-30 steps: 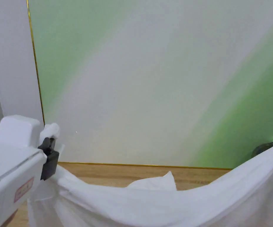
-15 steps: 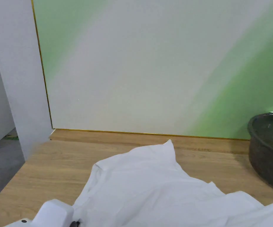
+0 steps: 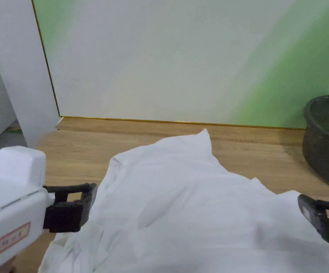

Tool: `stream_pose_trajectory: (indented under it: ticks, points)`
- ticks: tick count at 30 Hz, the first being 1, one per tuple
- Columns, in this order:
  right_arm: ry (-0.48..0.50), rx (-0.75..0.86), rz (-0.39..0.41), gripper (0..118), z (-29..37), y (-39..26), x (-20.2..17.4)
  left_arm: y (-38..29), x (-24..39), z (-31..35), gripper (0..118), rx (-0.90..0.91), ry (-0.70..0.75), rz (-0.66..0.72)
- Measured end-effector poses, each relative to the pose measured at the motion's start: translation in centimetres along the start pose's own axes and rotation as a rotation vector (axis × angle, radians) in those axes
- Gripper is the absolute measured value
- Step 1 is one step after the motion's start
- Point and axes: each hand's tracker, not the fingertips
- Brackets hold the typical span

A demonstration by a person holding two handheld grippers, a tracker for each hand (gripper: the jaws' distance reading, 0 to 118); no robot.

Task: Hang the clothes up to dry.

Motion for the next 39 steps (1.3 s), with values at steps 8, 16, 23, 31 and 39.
stream_pose_trajectory:
  ticks: [8,16,23,31,39]
  points:
    - [0.465,-0.133,0.247,9,-7.1,-0.2,-10.6,-2.0,1.1,-4.0,4,-0.105,-0.058,-0.028]
    - [0.717,-0.278,0.462,92,-10.3,-3.5,-14.9,-2.3,-0.9,-4.2,4,-0.120,-0.027,0.048]
    - [0.745,-0.293,0.415,96,-12.8,-4.4,-14.0,-2.6,-1.3,-4.2,5,-0.160,-0.053,0.093]
    - [0.664,-0.295,0.431,4,-11.3,-3.9,-13.1,-2.3,-0.9,-5.4,5,-0.190,-0.058,0.097]
    - [0.603,-0.442,0.381,4,-8.1,-4.4,-6.1,-1.7,-0.1,-6.6,5,-0.206,-0.095,0.086]
